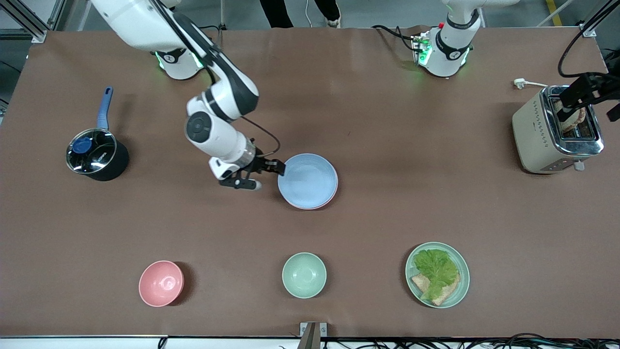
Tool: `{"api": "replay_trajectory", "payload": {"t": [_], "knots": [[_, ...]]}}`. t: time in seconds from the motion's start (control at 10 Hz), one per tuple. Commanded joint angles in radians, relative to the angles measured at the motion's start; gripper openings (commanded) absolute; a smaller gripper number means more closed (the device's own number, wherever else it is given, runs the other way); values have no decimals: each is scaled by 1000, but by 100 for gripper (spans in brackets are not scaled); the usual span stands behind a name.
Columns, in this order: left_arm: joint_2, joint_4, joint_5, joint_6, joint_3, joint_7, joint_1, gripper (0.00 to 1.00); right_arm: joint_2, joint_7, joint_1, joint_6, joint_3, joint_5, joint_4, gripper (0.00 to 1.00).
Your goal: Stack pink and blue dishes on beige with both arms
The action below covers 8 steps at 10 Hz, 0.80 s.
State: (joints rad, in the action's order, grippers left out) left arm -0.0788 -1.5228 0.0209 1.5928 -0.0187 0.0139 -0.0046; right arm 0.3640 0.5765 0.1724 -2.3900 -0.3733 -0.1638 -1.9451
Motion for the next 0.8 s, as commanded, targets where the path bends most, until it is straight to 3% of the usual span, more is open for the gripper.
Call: {"api": "replay_trajectory", "payload": {"t": [0.0,0.3,0.5,0.7], "knots": [[91,113,19,-86,2,-15,-9,100,-201,22,-53,162,66,148,-9,100],[70,101,5,-147,42,-26,-47,100,-298,-120,-74,322,251,225,137,100],[71,95,-1,-149,45,-37,-64,100,-324,-245,-135,556,321,221,286,100],[74,92,-39,-151,45,-37,-63,100,-367,-308,-197,674,353,179,348,100]]}}
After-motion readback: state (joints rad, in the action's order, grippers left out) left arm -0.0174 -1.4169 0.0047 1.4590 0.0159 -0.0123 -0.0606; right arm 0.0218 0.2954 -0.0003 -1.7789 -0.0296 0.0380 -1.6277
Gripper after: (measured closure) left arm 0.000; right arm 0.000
